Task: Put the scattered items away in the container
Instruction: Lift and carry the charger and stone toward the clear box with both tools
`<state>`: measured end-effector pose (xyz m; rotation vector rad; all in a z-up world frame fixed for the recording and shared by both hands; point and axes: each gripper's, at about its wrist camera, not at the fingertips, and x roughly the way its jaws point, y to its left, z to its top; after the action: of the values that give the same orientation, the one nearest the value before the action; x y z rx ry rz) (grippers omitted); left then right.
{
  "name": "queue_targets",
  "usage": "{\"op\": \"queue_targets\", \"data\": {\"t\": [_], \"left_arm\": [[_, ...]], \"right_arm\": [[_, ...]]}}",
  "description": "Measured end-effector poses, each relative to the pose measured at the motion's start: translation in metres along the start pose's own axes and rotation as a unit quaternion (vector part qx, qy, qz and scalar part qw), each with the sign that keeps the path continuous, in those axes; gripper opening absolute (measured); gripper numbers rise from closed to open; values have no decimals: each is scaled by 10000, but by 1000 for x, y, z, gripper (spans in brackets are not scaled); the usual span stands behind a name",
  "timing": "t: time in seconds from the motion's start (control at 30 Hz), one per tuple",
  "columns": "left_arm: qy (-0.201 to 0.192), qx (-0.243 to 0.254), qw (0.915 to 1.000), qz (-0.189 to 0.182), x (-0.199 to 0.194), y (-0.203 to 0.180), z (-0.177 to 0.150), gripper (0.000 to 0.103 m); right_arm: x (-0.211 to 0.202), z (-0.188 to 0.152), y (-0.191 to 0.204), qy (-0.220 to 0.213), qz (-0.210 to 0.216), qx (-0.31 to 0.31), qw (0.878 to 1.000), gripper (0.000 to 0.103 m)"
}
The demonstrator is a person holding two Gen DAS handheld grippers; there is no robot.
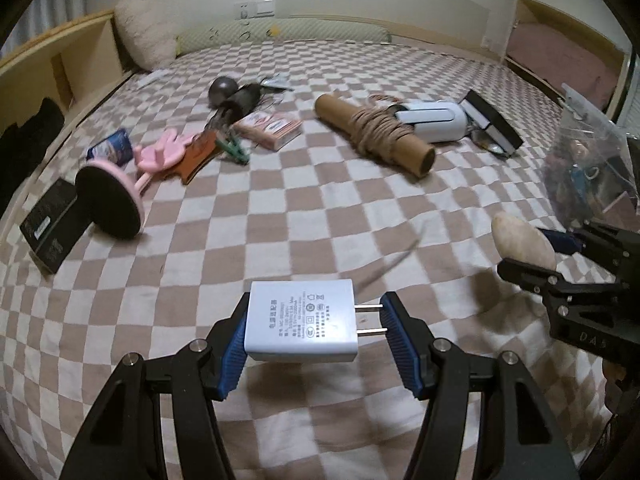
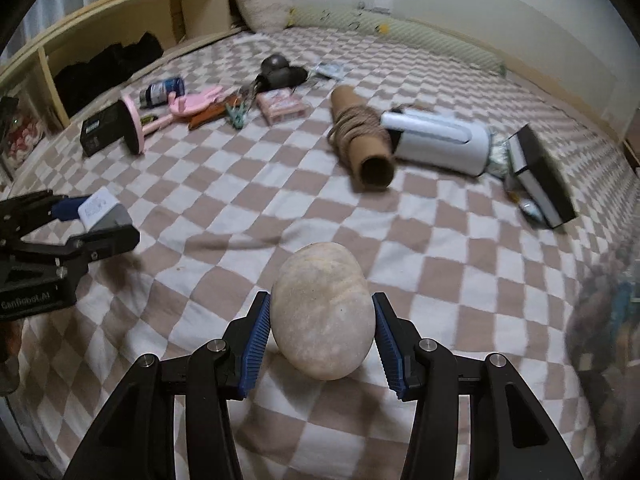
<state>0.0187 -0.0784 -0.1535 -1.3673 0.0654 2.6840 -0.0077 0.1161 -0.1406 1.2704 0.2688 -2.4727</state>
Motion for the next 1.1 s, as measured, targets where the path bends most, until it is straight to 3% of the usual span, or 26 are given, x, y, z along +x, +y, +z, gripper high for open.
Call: {"op": "queue_targets", "data": {"t": [0.33,0.67,1.1], "left_arm": [[-547,283,9981,76,-63,-27,52,62],[-1205,657,9905,-29,-119,-79,106,62],[-1628,961,9810,-443,-152,-153,150,62]], "right_arm": [[-74,34,-30,-711,-190,164,9971,50],[-149,60,-72,-1424,-528,389,9876,50],[-223,46,-146,-1790,-1161,816,9736,50]]}}
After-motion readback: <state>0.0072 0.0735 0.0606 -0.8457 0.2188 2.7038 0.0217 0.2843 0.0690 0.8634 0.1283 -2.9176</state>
